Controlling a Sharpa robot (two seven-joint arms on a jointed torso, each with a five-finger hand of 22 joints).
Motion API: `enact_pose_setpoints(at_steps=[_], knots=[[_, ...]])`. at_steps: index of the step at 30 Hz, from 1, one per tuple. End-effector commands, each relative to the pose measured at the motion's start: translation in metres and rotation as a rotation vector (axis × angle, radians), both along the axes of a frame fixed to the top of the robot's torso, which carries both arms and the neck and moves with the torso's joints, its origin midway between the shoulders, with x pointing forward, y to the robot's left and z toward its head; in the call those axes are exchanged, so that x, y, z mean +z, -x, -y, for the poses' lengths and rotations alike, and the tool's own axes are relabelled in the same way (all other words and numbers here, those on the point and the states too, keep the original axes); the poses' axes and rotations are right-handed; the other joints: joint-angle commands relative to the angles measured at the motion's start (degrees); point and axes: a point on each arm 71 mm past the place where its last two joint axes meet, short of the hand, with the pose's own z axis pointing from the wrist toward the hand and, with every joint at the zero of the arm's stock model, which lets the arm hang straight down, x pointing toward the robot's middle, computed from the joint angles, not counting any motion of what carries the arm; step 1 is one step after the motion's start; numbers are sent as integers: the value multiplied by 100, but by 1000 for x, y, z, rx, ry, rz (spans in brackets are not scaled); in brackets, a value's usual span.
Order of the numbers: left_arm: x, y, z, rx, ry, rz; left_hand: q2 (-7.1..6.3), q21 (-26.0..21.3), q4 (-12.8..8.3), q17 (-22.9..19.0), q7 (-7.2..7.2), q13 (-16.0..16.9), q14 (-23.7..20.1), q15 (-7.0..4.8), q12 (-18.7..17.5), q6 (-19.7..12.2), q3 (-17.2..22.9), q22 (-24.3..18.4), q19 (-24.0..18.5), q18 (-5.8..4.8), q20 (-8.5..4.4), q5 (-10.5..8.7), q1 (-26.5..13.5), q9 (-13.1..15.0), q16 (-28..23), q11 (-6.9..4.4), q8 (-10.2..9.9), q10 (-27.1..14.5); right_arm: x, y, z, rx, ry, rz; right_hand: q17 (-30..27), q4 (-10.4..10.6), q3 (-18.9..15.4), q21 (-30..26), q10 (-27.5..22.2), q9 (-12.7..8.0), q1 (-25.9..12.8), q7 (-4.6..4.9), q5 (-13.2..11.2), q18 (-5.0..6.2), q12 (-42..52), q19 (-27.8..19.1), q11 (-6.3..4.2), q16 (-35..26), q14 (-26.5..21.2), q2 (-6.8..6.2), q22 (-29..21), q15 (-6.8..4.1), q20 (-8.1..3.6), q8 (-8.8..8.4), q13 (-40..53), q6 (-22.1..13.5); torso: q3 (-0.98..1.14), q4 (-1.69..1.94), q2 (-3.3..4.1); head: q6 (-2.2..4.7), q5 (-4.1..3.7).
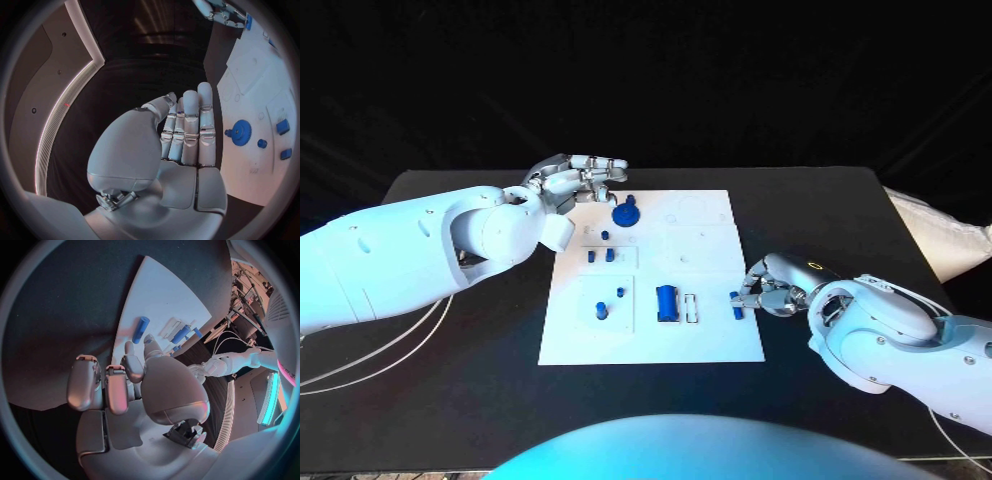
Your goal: Assemble the parts on the task board
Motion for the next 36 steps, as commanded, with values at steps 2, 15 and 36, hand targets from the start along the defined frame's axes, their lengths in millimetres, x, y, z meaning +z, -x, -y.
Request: enact_pose_setpoints(at_steps=[2, 15, 36], knots=[[1, 0, 2, -20, 8, 9, 58, -37, -20, -7, 8, 5, -36, -16, 29, -40, -15, -5, 4, 106, 31, 15, -2, -5, -22, -1, 19, -39, -2, 1, -2, 12, 39, -19, 481, 44, -12, 39, 42, -6, -83, 6, 25, -112, 22, -2, 7, 32, 422, -11, 13, 47, 40, -26, 7, 58, -1, 2, -3, -17, 5], [1, 0, 2, -20, 8, 8, 58, -37, -20, -7, 8, 5, -36, -16, 29, -40, -15, -5, 4, 106, 31, 15, -2, -5, -22, -1, 19, -39, -5, 2, -9, 72, 117, -8, 474, -12, 16, 47, 42, -3, 9, -38, 39, -113, 20, 0, -28, 27, 419, -74, 30, 22, 27, -30, 13, 177, -2, -3, -1, -35, 11], [1, 1, 2, -27, 11, 8, 64, -43, -31, -21, 9, 3, -45, -13, 58, -38, -21, -7, 3, 105, 33, 13, -1, -6, -15, 2, 41, -54, -19, 0, -28, 182, 290, 41, 486, -584, 570, 45, -2, -69, 724, -61, -332, -116, -52, -5, -63, 25, 418, 50, 49, -15, -14, -202, 3, 307, 1, 0, 1, -35, 31]])
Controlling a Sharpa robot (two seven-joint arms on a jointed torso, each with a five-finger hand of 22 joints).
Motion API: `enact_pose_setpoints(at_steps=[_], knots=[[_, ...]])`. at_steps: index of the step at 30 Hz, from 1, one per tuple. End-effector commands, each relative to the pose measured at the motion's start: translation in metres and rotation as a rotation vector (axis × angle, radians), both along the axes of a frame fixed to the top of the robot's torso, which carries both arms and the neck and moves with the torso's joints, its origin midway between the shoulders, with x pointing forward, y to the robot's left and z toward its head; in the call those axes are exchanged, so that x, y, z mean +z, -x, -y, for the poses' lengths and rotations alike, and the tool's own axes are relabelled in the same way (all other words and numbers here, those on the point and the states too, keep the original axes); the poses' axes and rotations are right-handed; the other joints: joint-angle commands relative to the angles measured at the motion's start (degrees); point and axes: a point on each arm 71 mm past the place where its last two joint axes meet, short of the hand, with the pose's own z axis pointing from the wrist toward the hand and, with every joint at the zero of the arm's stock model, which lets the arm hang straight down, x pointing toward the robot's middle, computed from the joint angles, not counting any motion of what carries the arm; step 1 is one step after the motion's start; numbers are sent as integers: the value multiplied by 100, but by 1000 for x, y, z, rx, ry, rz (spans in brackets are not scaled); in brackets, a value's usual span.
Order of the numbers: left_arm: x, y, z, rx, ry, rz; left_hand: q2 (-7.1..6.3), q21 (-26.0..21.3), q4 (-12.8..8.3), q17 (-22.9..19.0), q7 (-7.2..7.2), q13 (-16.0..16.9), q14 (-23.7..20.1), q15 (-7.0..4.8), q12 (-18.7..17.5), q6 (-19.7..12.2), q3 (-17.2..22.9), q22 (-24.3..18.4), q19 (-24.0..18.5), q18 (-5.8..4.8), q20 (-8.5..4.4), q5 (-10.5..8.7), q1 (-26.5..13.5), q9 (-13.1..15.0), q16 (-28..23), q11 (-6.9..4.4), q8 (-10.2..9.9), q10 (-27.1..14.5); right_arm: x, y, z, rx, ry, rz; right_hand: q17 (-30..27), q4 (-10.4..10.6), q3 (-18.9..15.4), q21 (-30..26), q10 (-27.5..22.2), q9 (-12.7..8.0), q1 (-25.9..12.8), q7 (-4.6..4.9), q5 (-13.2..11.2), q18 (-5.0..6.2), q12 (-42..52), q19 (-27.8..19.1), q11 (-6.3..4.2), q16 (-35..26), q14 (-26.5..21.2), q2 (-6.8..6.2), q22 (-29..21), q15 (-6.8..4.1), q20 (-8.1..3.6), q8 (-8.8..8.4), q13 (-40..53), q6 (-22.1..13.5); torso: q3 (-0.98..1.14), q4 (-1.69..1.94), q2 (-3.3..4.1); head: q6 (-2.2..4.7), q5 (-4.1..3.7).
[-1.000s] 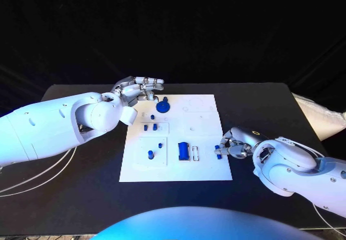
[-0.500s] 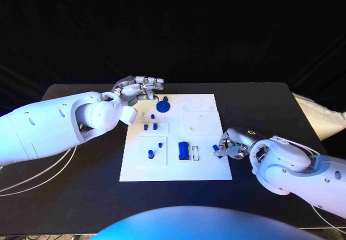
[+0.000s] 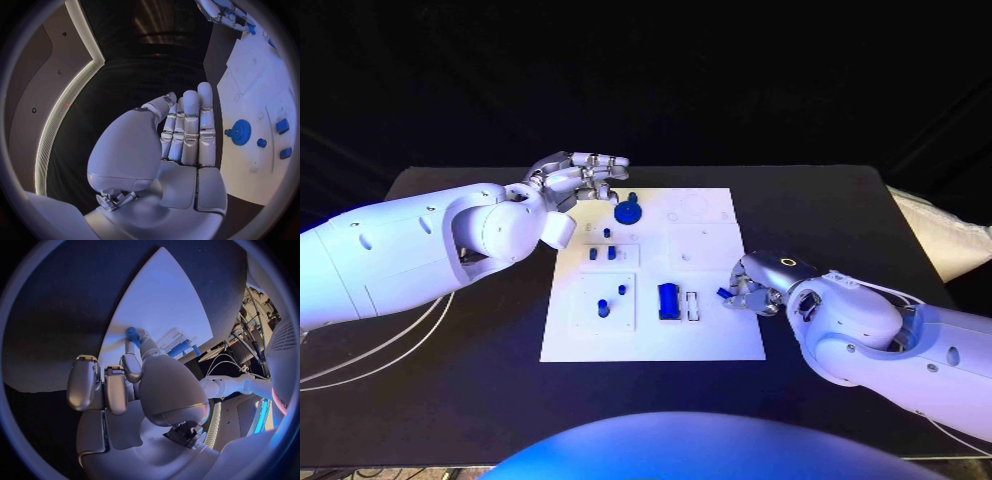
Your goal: Assemble the parts on the task board
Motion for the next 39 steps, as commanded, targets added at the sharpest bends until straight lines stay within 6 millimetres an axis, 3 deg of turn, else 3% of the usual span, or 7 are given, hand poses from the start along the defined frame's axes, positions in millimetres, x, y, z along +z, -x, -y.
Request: enact_pose_setpoints(at_steps=[1, 4, 11, 14, 19, 30, 39], knots=[[1, 1, 2, -22, 9, 9, 64, -20, -15, -5, 9, 3, -45, -13, 15, -38, -5, -8, 3, 105, 33, 13, -1, -7, -15, 2, 12, -54, -15, 4, 4, 16, 120, -53, 482, -117, 123, 23, -20, -92, 164, 6, 164, -117, -23, -6, -54, 24, 416, 50, 11, -19, -16, -39, -12, 71, -1, -11, -1, 0, -5], [1, 1, 3, -23, 9, 8, 64, -20, -15, -5, 9, 3, -45, -13, 15, -38, -5, -8, 3, 105, 33, 13, -1, -7, -15, 2, 12, -54, -16, 5, 4, 14, 121, -61, 483, -246, 361, 22, -41, -110, 261, -2, 512, -117, -54, -7, -64, 22, 416, 106, 12, -28, -22, -73, -21, 112, -2, -9, -5, 0, -8], [1, 1, 3, -22, 9, 8, 64, -20, -15, -5, 9, 3, -45, -13, 15, -38, -5, -8, 3, 105, 33, 13, -1, -7, -15, 2, 12, -54, -15, 7, 4, -33, 33, -107, 487, -393, 973, 27, -13, -83, 131, 5, 695, -118, -90, -2, -66, 21, 417, 206, 21, -21, -24, -95, -38, 122, 2, -1, -7, 0, -11], [1, 0, 3, -22, 8, 8, 65, -22, -15, -7, 9, 2, -47, -13, 18, -39, -6, -8, 2, 105, 33, 13, -2, -7, -14, 2, 14, -58, -12, 10, 4, -66, -38, -129, 490, -369, 1338, 26, 19, -49, -209, -18, 707, -120, -93, 0, -69, 22, 419, 111, 20, -23, -14, -103, -39, 103, -1, -6, -5, 0, -5], [1, 0, 3, -22, 9, 8, 66, -23, -15, -9, 9, 2, -49, -12, 20, -40, -7, -9, 1, 105, 34, 14, -4, -8, -14, 2, 17, -61, -4, 12, 2, -116, -162, -133, 511, -22, 1573, 53, 80, -51, -861, -62, 621, -127, -42, 25, -81, 35, 426, -102, 66, -43, -23, -145, -1, 141, -2, -2, -2, 0, -13], [1, 1, 3, -24, 9, 8, 67, -25, -10, -11, 10, 1, -51, -10, 25, -42, -12, -10, 0, 104, 35, 12, -14, -9, -12, 4, 20, -66, 5, 15, -5, -191, -332, -198, 537, 211, 1860, 70, 113, -43, -1218, -38, 610, -130, -13, 45, -82, 50, 432, -274, 98, -41, -35, -178, 32, 187, -1, -8, -1, 0, 10], [1, 1, 4, -27, 10, 8, 67, -25, -10, -11, 10, 1, -51, -10, 25, -42, -12, -10, 0, 104, 35, 12, -14, -9, -12, 4, 20, -66, 2, 17, -15, -202, -380, -286, 529, 254, 1938, 67, 127, -25, -1337, -32, 858, -130, 7, 46, -77, 45, 431, -409, 98, -38, -34, -185, 54, 207, -2, -4, 0, 0, 9]])
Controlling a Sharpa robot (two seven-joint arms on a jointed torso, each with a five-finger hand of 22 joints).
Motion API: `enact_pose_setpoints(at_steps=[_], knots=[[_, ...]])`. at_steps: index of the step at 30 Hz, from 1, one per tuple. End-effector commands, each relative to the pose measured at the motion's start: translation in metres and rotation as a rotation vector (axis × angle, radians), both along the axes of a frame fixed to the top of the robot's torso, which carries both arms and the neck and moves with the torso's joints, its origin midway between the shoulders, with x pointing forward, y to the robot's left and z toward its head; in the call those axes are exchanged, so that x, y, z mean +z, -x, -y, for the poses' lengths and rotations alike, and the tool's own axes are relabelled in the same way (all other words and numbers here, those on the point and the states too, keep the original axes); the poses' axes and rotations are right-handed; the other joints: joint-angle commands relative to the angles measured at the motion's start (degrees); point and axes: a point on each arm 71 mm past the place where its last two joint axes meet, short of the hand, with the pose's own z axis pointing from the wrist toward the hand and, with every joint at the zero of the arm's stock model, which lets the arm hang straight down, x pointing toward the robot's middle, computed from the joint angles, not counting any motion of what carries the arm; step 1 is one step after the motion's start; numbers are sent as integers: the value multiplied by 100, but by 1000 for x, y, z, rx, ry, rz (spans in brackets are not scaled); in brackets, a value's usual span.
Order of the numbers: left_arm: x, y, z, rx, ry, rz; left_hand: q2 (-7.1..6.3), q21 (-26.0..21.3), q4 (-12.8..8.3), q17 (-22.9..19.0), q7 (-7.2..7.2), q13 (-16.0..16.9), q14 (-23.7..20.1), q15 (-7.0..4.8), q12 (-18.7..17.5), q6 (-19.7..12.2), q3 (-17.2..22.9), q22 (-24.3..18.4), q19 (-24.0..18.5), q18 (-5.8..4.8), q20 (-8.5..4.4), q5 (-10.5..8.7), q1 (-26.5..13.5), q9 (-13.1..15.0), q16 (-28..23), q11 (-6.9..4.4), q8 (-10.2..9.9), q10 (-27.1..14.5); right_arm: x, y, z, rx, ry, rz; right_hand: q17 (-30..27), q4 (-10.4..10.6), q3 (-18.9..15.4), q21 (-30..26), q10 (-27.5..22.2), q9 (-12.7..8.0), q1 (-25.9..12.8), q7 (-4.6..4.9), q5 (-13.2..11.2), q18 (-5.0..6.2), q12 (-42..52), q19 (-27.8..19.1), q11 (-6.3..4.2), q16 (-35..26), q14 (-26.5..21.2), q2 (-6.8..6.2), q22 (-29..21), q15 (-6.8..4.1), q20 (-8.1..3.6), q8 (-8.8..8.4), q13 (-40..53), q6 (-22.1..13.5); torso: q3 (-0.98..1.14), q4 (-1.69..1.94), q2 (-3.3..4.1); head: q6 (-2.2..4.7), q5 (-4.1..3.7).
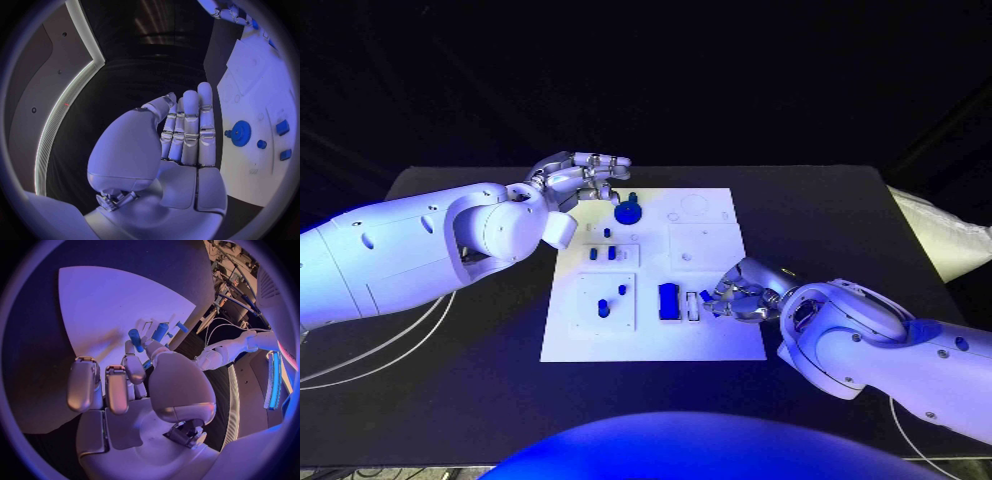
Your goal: Assemble the parts on the task board
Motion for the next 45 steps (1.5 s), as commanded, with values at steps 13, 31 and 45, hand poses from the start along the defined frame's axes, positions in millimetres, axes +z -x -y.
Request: enact_pose_setpoints(at_steps=[13, 31, 45], knots=[[1, 1, 4, -25, 9, 7, 44, -26, -10, -5, 10, 1, -30, 10, 25, -42, -12, -5, 0, 104, 35, 12, 9, -9, -12, 3, 20, -24, -8, -4, -13, -15, -24, -84, 513, 117, -11, 29, 82, 63, -216, -17, 345, -43, 101, 36, -7, 13, 420, -89, 22, -62, -24, 39, 84, 110, 3, 6, 5, 1, 8], [1, 1, 4, -26, 9, 6, 44, -26, -10, -5, 10, 1, -30, 10, 25, -42, -12, -5, 0, 104, 35, 12, 9, -9, -12, 3, 20, -24, -8, -7, -18, 6, 0, -67, 497, 422, -240, 24, 220, 155, -629, -52, 442, -44, 309, 40, -36, 2, 418, -191, 25, -86, -47, 137, 276, 193, 0, 3, 0, 1, 20], [1, 1, 4, -27, 8, 3, 44, -26, -10, -5, 10, 1, -30, 10, 25, -42, -12, -5, 0, 104, 35, 12, 9, -9, -12, 3, 20, -24, -7, -7, -19, 16, 5, -45, 503, 682, -706, 21, 220, 220, -868, -60, 595, -46, 318, 46, -41, 5, 419, -313, 33, -93, -55, 183, 307, 171, 4, -5, 0, 1, 15]])
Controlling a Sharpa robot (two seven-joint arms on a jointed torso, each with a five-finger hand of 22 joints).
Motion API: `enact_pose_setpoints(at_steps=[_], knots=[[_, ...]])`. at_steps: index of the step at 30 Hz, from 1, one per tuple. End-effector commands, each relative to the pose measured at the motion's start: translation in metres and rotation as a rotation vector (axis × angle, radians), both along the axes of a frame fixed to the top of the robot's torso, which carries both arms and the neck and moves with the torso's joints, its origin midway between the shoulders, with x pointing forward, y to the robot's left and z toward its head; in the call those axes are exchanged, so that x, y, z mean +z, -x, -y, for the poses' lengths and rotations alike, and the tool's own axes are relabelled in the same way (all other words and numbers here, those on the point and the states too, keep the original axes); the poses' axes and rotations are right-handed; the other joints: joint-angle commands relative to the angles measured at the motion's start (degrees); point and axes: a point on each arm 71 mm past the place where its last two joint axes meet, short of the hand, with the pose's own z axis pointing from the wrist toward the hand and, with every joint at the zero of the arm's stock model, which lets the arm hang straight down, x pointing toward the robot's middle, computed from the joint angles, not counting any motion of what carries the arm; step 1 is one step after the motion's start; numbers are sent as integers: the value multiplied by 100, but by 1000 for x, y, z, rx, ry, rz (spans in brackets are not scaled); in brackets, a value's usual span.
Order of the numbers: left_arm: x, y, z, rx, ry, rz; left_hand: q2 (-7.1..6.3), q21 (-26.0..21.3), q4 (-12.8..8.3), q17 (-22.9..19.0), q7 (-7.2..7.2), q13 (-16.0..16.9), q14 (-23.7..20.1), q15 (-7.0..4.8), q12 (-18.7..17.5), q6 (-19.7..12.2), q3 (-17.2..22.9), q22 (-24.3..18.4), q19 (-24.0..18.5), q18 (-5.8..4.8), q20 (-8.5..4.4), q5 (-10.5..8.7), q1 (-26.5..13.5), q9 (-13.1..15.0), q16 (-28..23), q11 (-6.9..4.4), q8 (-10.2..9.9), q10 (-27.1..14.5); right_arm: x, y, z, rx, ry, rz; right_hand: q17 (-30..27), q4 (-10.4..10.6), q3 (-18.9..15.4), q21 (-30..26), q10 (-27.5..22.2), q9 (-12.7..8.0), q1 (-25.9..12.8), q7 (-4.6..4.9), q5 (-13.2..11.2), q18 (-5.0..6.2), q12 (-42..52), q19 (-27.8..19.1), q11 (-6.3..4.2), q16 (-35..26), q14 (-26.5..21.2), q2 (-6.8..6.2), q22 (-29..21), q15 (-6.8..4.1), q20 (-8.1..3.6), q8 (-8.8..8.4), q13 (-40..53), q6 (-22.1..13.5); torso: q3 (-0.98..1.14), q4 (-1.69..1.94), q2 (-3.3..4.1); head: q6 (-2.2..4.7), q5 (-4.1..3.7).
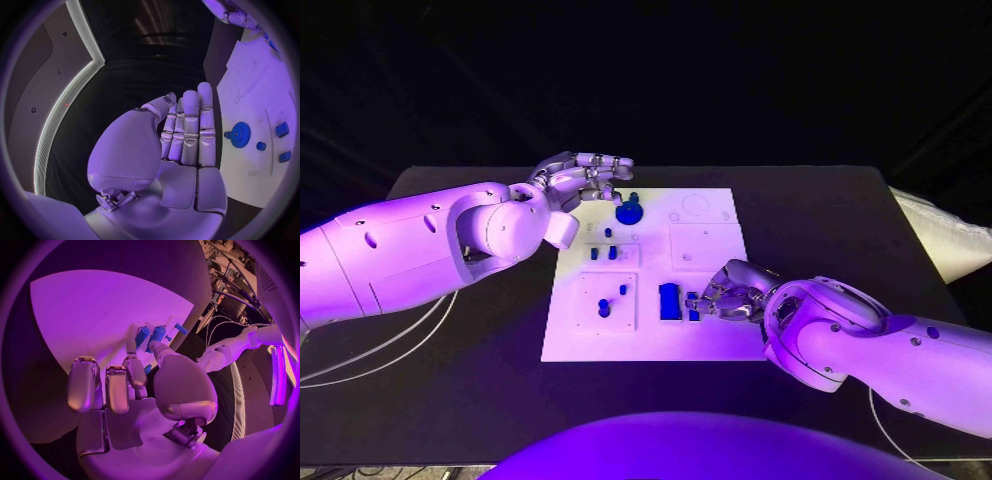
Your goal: Assemble the parts on the task board
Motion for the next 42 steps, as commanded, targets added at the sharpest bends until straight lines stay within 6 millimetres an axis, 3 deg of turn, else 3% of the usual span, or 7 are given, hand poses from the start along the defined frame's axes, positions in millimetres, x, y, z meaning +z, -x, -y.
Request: enact_pose_setpoints(at_steps=[1, 6, 12, 16, 28, 33, 42], knots=[[1, 1, 3, -22, 8, 6, 44, -26, -10, -6, 10, 1, -30, 10, 25, -42, -12, -6, 0, 104, 35, 12, 8, -9, -12, 3, 20, -24, 1, 0, 0, 11, 14, 16, 499, 31, -103, 22, 26, 16, -80, -13, 11, -45, 27, 24, -11, 4, 418, -22, 9, -51, -34, 40, 10, 0, 4, 1, 1, 1, -14], [1, 1, 2, -22, 7, 6, 44, -26, -10, -6, 10, 1, -30, 10, 25, -42, -12, -6, 0, 104, 35, 12, 8, -9, -12, 3, 20, -24, 3, 1, 2, 25, 15, 31, 502, -6, -205, 17, 28, 35, 33, -18, -76, -45, 32, 23, -16, 6, 419, -43, 6, -54, -38, 52, 22, -11, 7, 2, 0, 1, -16], [1, 1, 1, -21, 7, 6, 44, -26, -10, -6, 10, 1, -30, 10, 25, -42, -12, -6, 0, 104, 35, 12, 8, -9, -12, 3, 20, -24, 5, 5, 5, 80, 23, 44, 521, -299, -361, 18, 11, 79, 563, -8, -957, -48, 11, 27, -9, 15, 421, -28, 21, -49, -35, 79, 28, -41, 8, -4, 1, 1, -10], [1, 1, 1, -20, 6, 6, 44, -26, -10, -6, 10, 1, -30, 10, 25, -42, -12, -6, 0, 104, 35, 12, 8, -9, -12, 3, 20, -24, 4, 6, 7, 98, 32, 43, 525, -388, -435, 17, 9, 93, 729, -5, -1236, -48, 6, 27, -5, 17, 422, 14, 26, -45, -31, 87, 33, -50, 4, -8, -3, 1, -27], [1, 1, 2, -22, 8, 6, 47, -34, -8, -14, 9, -2, -36, 11, 39, -49, -18, -10, -3, 104, 38, 14, -2, -11, -7, 3, 29, -37, 0, 1, 6, 92, 52, 45, 523, -410, -452, 20, 33, 104, 820, -14, -1266, -49, 40, 30, -13, 16, 422, 159, 35, -50, -32, 99, 67, -40, 10, 9, 3, 1, -42], [1, 1, 1, -22, 8, 6, 47, -36, -7, -17, 9, -3, -38, 12, 44, -52, -20, -11, -4, 104, 39, 14, -6, -12, -6, 3, 32, -42, -2, 0, 4, 89, 54, 44, 520, -366, -493, 19, 50, 108, 779, -14, -1213, -49, 63, 30, -13, 14, 421, 221, 35, -50, -34, 104, 89, -36, 2, 9, 5, 1, -47], [1, 1, 1, -22, 8, 6, 47, -36, -7, -17, 9, -3, -38, 12, 44, -52, -20, -11, -4, 104, 39, 14, -6, -12, -6, 3, 32, -42, -4, -2, 4, 85, 60, 39, 517, -347, -517, 18, 64, 112, 767, -19, -1183, -48, 82, 29, -16, 12, 421, 252, 33, -52, -35, 109, 107, -31, 2, 5, -2, 1, -43]])
